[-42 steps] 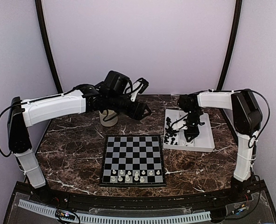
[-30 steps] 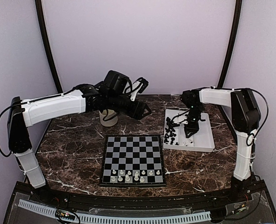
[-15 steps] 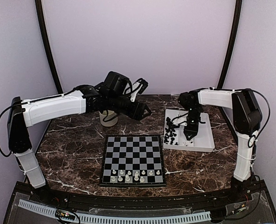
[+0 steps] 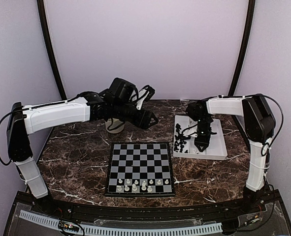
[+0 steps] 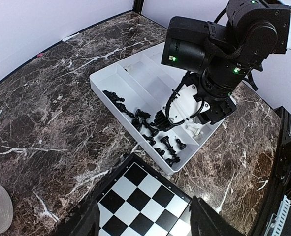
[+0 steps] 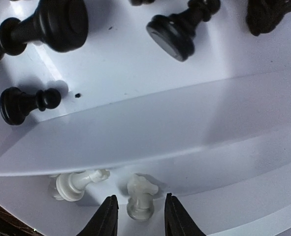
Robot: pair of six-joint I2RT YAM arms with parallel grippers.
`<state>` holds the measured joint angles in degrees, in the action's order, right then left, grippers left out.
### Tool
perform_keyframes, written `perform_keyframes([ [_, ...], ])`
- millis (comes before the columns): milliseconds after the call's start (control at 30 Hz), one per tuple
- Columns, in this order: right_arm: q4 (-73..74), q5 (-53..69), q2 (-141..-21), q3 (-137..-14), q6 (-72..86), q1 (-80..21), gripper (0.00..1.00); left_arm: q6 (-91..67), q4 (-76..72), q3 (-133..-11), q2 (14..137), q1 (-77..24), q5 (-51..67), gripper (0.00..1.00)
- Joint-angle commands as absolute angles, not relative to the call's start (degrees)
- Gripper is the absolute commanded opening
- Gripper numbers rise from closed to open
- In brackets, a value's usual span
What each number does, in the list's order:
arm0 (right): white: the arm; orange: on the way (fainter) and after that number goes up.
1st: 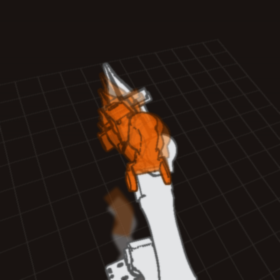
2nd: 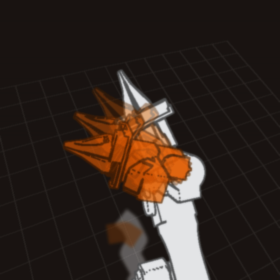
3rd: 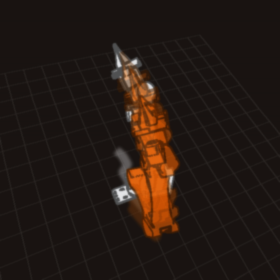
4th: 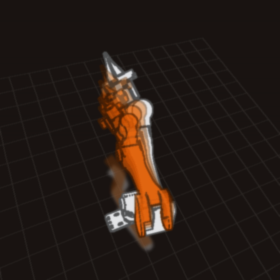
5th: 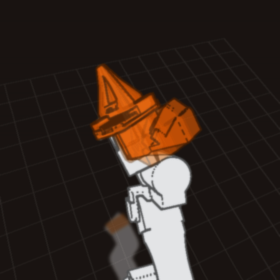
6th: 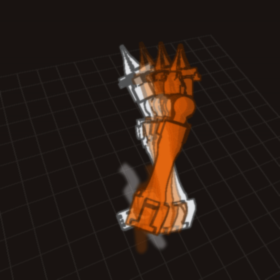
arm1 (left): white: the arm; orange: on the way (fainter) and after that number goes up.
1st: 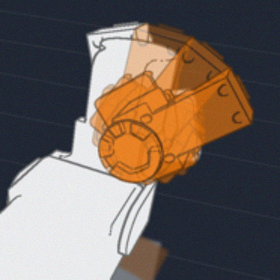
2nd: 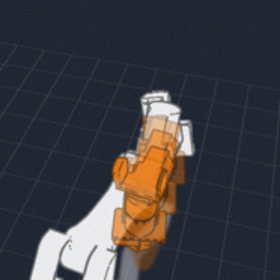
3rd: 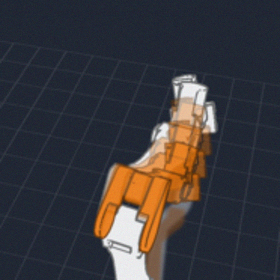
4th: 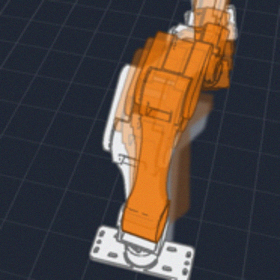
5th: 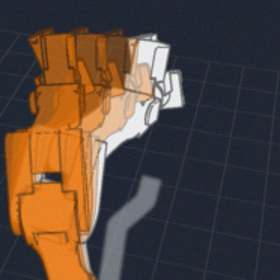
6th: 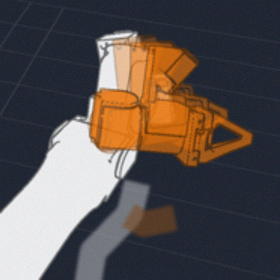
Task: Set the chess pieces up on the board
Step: Pick up the knight from the storage box.
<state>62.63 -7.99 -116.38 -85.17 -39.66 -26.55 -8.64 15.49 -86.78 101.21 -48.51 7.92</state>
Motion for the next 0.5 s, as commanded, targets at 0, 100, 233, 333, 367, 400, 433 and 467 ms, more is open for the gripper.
perform_keyframes([
  [0,63.4,-9.7,-115.8,-83.2,-37.3,-27.2,0.35,-9.4,14.1,-85.7,98.1,-48.2,8.7,0.65],
  [100,62.8,-9.8,-115.8,-81.9,-36.6,-27.3,0.36,-9.5,14.0,-85.4,98.0,-48.2,9.0,0.65],
  [233,62.1,-10.6,-115.8,-80.2,-35.7,-27.6,0.37,-9.9,13.9,-84.8,97.6,-48.2,9.2,0.65],
  [333,62.0,-11.7,-115.3,-79.1,-35.5,-27.8,0.42,-10.0,13.9,-84.1,97.0,-48.2,9.2,0.65],
  [367,62.0,-11.9,-115.0,-78.9,-35.4,-27.9,0.42,-10.1,13.8,-83.8,96.8,-48.3,9.2,0.65],
  [400,62.0,-12.1,-114.8,-78.8,-35.4,-27.9,0.42,-10.1,13.7,-83.7,96.7,-48.3,9.2,0.65],
  [433,62.0,-12.1,-114.6,-78.8,-35.3,-27.9,0.41,-10.1,13.5,-83.4,96.5,-48.3,9.1,0.65],
  [467,62.1,-12.1,-114.3,-78.9,-35.1,-27.9,0.39,-10.2,13.4,-83.3,96.4,-48.3,9.1,0.65],
])
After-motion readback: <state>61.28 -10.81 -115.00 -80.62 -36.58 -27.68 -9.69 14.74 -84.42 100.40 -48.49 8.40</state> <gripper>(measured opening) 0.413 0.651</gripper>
